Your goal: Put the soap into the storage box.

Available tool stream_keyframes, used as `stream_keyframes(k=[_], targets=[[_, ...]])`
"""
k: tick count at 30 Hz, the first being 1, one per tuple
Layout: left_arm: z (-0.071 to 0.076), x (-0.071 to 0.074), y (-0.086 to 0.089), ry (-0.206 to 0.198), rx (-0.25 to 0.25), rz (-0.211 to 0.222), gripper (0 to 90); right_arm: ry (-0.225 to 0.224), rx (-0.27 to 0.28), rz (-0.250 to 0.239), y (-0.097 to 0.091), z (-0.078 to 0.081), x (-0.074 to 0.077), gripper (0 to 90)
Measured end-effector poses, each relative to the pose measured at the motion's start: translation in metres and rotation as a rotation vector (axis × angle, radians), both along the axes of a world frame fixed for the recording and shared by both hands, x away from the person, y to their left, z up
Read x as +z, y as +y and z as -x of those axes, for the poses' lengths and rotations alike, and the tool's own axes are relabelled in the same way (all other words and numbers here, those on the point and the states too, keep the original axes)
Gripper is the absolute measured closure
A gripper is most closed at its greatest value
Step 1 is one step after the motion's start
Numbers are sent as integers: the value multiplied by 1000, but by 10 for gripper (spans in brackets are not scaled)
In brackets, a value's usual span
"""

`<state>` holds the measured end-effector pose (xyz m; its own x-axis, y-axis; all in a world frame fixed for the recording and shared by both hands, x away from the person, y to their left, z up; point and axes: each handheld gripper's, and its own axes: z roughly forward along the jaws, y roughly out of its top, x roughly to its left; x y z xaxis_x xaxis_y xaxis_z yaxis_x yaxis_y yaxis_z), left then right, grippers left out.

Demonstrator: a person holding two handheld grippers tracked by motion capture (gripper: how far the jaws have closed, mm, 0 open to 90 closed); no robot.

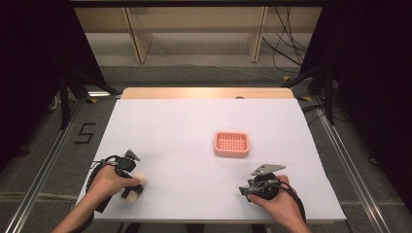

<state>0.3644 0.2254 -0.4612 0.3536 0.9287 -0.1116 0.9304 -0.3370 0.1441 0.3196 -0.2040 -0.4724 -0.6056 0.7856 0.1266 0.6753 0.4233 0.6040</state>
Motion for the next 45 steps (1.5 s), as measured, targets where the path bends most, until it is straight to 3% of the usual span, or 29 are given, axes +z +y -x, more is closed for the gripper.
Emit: stream_keyframes(k=[4, 6, 11, 14, 19, 21, 25, 27, 35, 36, 37, 38, 41, 45], targets=[[0, -1, 0, -7, -20, 3, 471, 1, -1, 0, 0, 0, 0, 542], [0, 0, 1, 6, -58, -15, 477, 2, -2, 1, 0, 0, 0, 542], [0, 1, 1, -2, -101, -23, 487, 2, -2, 3, 0, 0, 0, 541], [1, 0, 1, -16, -100, -7, 490, -7, 8, 8, 0, 0, -1, 539], [2, 1, 1, -26, -153, -6, 492, 7, 1, 6, 1, 0, -1, 537], [3, -1, 2, -51, -174, -5, 492, 8, 2, 5, 1, 0, -1, 537], [3, 0, 2, -45, -212, -9, 493, 6, 0, 5, 1, 0, -1, 536], [4, -1, 1, -52, -190, 4, 494, 5, -1, 4, 1, 0, -1, 536], [6, 2, -1, -62, -219, 3, 494, 6, -1, 4, 1, -1, -1, 534], [7, 2, -2, -68, -205, 13, 494, 6, -2, 3, 1, -1, -1, 535], [5, 3, -1, -80, -244, 0, 495, 5, -2, 3, 1, -1, -1, 534], [6, 4, -2, -84, -232, 10, 495, -13, 7, 5, 0, -2, -2, 535], [7, 7, -5, -93, -238, 15, 495, -4, 1, 2, 0, -1, -2, 533], [5, 11, -7, -118, -292, 2, 495, -4, 4, 4, 0, -1, -2, 533]])
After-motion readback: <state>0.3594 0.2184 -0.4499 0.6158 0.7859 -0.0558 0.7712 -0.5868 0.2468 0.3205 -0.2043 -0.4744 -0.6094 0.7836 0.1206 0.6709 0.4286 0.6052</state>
